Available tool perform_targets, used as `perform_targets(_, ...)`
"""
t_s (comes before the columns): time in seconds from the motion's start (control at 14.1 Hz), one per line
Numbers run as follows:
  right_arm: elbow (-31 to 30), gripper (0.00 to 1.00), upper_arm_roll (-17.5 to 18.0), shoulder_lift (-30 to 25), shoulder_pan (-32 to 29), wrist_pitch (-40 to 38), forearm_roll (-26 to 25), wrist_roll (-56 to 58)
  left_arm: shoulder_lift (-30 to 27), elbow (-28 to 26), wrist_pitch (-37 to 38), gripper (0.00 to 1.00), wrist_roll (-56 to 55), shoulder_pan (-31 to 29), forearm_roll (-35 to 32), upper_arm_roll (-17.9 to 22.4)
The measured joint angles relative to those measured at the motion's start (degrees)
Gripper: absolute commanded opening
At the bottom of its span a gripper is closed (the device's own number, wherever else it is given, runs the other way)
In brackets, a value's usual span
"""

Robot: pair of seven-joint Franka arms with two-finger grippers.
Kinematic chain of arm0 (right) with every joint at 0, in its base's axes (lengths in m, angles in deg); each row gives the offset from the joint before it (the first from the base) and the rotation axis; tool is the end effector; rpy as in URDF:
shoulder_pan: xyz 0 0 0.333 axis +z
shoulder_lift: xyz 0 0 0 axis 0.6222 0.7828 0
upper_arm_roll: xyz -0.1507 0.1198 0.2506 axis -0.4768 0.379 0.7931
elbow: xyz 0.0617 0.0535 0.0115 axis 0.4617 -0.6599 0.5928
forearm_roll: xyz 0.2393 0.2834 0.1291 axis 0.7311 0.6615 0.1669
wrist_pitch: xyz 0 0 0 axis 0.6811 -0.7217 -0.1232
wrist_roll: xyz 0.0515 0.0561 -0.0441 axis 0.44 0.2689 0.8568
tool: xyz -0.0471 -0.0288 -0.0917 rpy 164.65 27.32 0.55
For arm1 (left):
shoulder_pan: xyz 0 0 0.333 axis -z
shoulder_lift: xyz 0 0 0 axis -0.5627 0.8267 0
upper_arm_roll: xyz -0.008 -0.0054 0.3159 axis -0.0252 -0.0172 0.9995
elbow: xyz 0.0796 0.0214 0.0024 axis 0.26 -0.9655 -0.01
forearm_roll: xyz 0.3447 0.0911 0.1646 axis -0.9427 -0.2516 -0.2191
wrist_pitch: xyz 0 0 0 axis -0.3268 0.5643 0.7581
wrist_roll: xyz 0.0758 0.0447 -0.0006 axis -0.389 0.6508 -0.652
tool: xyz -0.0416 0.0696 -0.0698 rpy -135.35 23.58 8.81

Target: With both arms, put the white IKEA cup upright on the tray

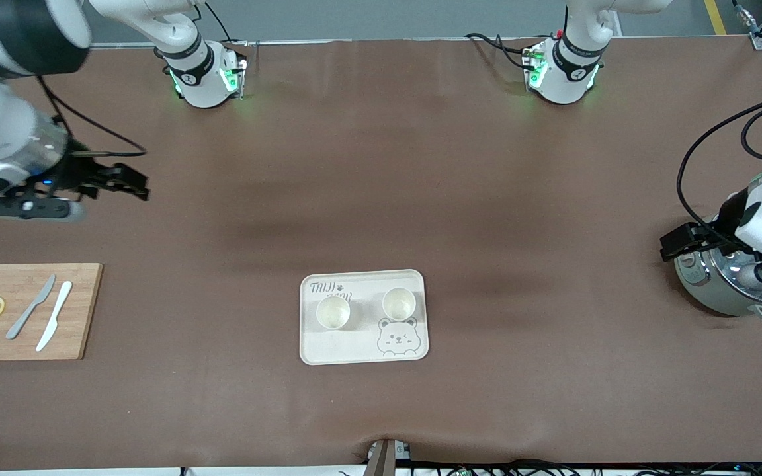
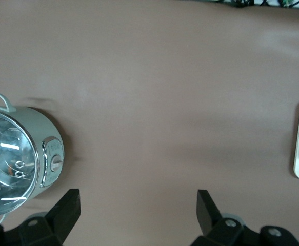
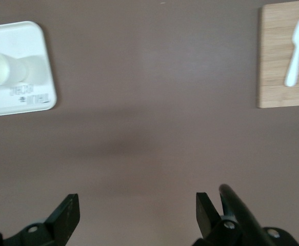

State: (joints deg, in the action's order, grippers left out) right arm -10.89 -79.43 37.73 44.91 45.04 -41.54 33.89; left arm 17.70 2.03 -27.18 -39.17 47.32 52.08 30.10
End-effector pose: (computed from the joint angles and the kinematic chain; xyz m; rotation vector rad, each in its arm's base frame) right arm 0.5545 0.0408 0.5563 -3.0999 0.0986 0.1162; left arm 0.6466 -0.0447 0.5792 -3.1199 -0.1443 -0.1205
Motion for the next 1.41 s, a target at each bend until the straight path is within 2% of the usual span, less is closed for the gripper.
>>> perform_targets(0.28, -0.1, 1.0, -0.1, -0.4, -6.8, 0.4, -2.1, 5.7, -1.1, 1.3, 0.0, 1.0, 0.0, -0.9, 0.0, 0.1)
perform_targets(0.49, -0.1, 1.0, 0.0, -2.1, -7.8, 0.0, -2.2, 6.3, -1.6, 1.4, 0.1, 1.0, 0.0, -2.2, 0.0, -0.3)
perform_targets(0.57, -0.2, 1.0, 0.1, -2.8, -7.8, -0.5, -2.2, 6.3, -1.7, 1.4, 0.1, 1.0, 0.1, -4.4, 0.0, -2.2)
perform_targets(0.78, -0.2, 1.0, 0.2, -6.0, -7.8, -2.7, -2.2, 6.3, -1.8, 1.5, 0.1, 1.0, 0.4, -14.4, 0.0, -12.8)
perform_targets(0.85, -0.2, 1.0, 0.3, -7.3, -7.8, -3.2, -2.2, 6.3, -1.9, 1.6, 0.1, 1.0, 0.4, -15.3, 0.0, -14.0)
perform_targets(1.06, -0.5, 1.0, 0.4, -10.3, -7.8, -4.0, -2.2, 6.3, -3.8, 1.7, 0.8, 1.0, 0.4, -14.6, 0.0, -14.6)
perform_targets(1.41, -0.7, 1.0, 0.7, -10.7, -7.8, -4.0, -2.2, 6.3, -8.1, -0.7, 4.1, 1.0, 0.4, -14.1, 0.0, -14.6)
